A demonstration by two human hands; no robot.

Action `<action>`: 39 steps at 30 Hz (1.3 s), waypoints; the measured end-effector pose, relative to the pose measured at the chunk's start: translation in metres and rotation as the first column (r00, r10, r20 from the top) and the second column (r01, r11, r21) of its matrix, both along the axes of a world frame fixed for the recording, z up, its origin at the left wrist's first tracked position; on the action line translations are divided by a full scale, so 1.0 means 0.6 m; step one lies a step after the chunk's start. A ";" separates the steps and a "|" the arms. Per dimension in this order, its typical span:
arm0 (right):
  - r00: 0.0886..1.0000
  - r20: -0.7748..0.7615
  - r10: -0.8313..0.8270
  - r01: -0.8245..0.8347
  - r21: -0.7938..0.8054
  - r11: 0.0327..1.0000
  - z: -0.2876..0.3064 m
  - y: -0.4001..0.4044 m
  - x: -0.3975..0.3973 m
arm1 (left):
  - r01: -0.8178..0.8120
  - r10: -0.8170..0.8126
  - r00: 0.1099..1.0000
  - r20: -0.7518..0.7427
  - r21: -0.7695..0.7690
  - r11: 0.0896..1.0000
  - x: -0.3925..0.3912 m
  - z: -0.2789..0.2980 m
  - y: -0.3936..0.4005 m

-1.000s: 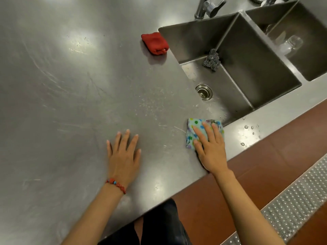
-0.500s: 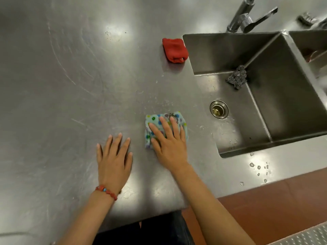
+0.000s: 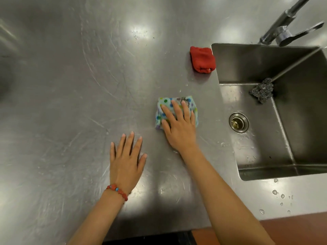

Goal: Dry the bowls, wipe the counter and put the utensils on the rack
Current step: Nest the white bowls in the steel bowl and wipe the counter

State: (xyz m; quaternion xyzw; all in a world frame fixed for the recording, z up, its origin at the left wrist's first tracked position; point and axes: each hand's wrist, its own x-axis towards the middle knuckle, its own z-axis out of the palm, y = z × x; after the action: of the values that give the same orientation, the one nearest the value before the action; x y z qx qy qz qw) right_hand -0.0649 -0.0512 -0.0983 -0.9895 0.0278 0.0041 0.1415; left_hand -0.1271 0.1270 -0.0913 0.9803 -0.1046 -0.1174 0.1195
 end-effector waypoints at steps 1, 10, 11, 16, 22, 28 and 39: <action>0.999 -0.017 -0.029 0.029 -0.011 1.000 0.002 0.001 0.037 | 0.004 -0.004 1.000 -0.002 0.006 1.000 0.000 -0.002 0.000; 0.991 0.039 0.126 -0.125 -0.041 0.991 -0.022 0.038 -0.076 | -0.002 0.003 1.000 -0.031 0.032 0.999 0.005 0.000 -0.003; 0.987 0.042 0.152 -0.151 -0.034 0.988 -0.021 0.030 -0.063 | -0.002 0.003 1.000 -0.021 0.033 0.999 0.005 0.000 -0.004; 1.000 -0.016 -0.002 0.001 -0.012 1.000 -0.004 -0.030 0.110 | -0.013 0.015 0.997 0.071 -0.021 1.000 0.029 0.002 -0.012; 1.000 -0.014 -0.019 0.019 -0.002 1.000 0.003 -0.048 0.143 | 0.011 -0.005 0.993 0.121 -0.050 0.999 0.062 -0.011 -0.020; 0.998 0.015 0.057 -0.058 0.030 0.998 -0.004 -0.064 0.045 | 0.047 -0.046 0.997 0.064 -0.015 0.999 0.062 -0.013 -0.013; 0.999 -0.010 -0.036 0.036 0.039 0.999 -0.005 -0.069 -0.149 | 0.007 0.000 0.997 0.072 -0.094 0.996 0.042 0.008 -0.042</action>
State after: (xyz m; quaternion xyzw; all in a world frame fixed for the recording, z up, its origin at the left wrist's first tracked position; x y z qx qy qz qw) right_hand -0.1541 -0.0923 -0.1011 -0.9859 0.0462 0.0066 0.1610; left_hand -0.1018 0.1016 -0.0866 0.9770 -0.1160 -0.0771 0.1614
